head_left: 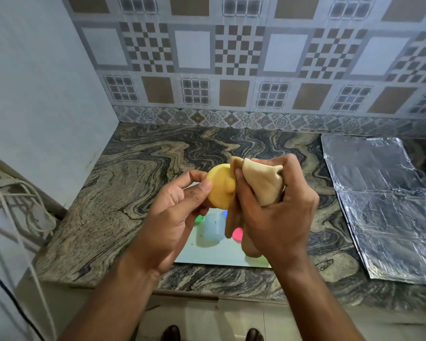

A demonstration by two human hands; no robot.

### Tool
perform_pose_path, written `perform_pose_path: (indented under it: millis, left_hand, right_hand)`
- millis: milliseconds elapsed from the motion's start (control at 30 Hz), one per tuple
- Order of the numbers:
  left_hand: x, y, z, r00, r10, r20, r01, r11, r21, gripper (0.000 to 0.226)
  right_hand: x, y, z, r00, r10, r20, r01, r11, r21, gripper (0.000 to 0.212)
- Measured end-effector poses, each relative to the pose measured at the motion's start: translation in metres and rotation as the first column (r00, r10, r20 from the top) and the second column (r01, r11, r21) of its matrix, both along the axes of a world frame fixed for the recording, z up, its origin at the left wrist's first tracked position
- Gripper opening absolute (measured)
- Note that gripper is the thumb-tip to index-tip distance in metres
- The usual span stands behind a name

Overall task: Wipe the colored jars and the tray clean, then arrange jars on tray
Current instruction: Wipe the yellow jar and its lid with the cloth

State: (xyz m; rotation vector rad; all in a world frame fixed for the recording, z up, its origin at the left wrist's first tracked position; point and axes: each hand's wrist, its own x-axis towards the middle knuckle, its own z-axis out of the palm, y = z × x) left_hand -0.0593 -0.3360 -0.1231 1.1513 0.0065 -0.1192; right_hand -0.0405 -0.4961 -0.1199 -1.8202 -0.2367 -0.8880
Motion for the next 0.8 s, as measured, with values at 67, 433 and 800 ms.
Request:
perform_pose_path:
  millis: [67,433,800]
  left_hand:
    - [-0.002,0.001,0.005,0.999,-0.008,0.045,0.006,0.999,0.054,0.010]
    - [-0.008,0.004,0.008,0.979,-0.129,0.155,0.097,0.975,0.199,0.012]
    - [-0.002,0.007,0.002,1.000,-0.011,-0.012,0.011,1.000,-0.016,0.007]
  right_hand:
    - [0.000,0.000,0.001,0.999,0.016,0.028,-0.015,0.999,-0.038,0.029]
    - [0.032,-0.009,0.014,0.997,-0.066,0.030,0.068,0.995,-0.079,0.033]
    - [0.029,-0.018,0.031,0.997,0.030,-0.072,-0.026,0.998,0.064,0.036]
